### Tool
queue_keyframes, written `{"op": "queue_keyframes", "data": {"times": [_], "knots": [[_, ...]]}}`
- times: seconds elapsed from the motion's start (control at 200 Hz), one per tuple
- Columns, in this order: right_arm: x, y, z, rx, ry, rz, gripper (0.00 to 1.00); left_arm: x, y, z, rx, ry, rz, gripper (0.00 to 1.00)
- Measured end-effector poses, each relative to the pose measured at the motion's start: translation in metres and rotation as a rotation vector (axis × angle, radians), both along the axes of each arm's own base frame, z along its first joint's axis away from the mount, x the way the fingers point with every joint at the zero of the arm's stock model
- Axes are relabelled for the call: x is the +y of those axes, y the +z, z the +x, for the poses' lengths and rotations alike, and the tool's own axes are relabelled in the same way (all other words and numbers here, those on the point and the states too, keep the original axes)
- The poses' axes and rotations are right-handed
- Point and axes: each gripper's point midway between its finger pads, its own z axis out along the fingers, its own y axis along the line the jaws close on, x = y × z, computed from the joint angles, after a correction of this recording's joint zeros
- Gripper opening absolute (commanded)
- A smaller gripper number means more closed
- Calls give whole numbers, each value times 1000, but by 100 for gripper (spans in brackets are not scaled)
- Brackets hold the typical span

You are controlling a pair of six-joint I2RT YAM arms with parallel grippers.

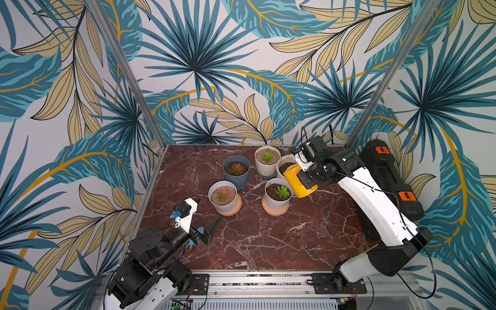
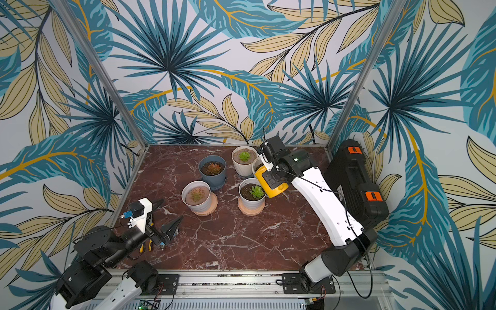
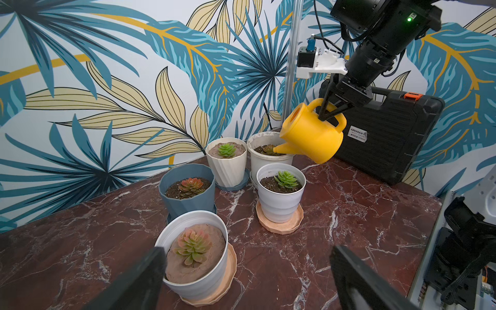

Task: Water the succulent around the soil edge
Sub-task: Water the soil of the potted plant with water.

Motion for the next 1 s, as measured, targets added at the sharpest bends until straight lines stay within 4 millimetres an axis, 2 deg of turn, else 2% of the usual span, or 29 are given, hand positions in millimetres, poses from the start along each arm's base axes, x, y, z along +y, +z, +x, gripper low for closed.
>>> {"op": "queue_keyframes", "data": {"times": [0.125,0.295,0.496,0.791,1.001], "knots": [[0,-7,0,-53,-22,46,0,1,0,0,-1,5,0,100],[-2,-4,-15,-194,-35,182,0,1,0,1,-1,8,1,100],[-7,13,-38,-420,-28,378,0,1,0,1,-1,9,2,100],[-11,52,-84,-668,81,603,0,2,0,2,-11,15,13,100],[-17,41,-98,-686,93,623,0,4,0,3,-15,26,16,100]]}}
